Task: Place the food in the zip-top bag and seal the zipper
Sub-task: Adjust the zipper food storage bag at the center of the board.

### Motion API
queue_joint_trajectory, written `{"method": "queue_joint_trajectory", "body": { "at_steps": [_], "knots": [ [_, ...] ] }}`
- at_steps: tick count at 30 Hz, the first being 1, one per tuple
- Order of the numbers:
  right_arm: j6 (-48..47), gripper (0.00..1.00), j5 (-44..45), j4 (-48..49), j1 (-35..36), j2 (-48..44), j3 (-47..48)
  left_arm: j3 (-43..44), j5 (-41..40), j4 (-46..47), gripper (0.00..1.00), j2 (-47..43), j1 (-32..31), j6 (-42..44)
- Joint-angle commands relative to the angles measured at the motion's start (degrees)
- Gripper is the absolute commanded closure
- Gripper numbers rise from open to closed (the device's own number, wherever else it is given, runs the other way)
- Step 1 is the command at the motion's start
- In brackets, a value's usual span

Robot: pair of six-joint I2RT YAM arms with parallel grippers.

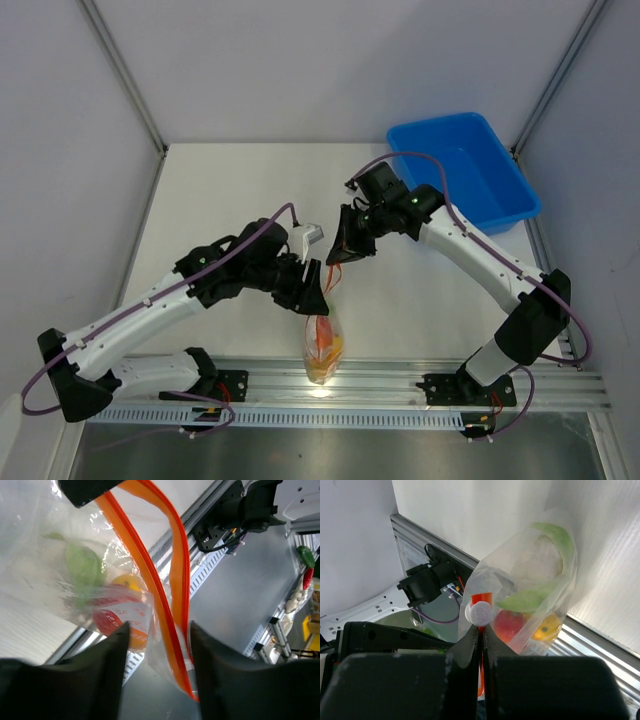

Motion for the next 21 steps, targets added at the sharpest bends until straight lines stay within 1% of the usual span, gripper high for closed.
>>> {"method": "queue_joint_trajectory", "body": {
  "at_steps": [1,4,6,11,14,18,21],
  "knots": [
    [3.1,1.0,0.5,2.4,0.1,-2.4,1.5,0.4,-1.5,2.2,0.4,-2.2,0.0,-0.2],
    [6.1,1.0,0.6,3.6,0.1,-3.2,1.1,1.9,-2.6,1.9,0.31,-1.4,0.0,0.0],
    [9.2,1.0,2.0,4.6,0.1,-3.8,0.9,2.6,-3.1,1.9,0.3,-0.7,0.0,0.1],
    [16.1,1.0,6.7,6.5,0.2,-6.4,-0.3,7.5,-5.8,1.1,0.29,2.7,-0.1,0.0],
    [20.9,1.0,9.7,8.9,0.2,-8.3,-2.8,9.8,-7.8,0.0,0.28,4.8,-0.2,-0.8],
    [25.8,1.0,12.1,11.3,1.1,-10.2,-6.3,10.8,-8.8,-0.3,0.28,7.0,-0.7,-1.8],
    [29.5,1.0,13.9,12.2,1.7,-11.3,-8.3,11.1,-11.6,-1.7,0.28,8.7,-1.5,-2.6]
  ]
}}
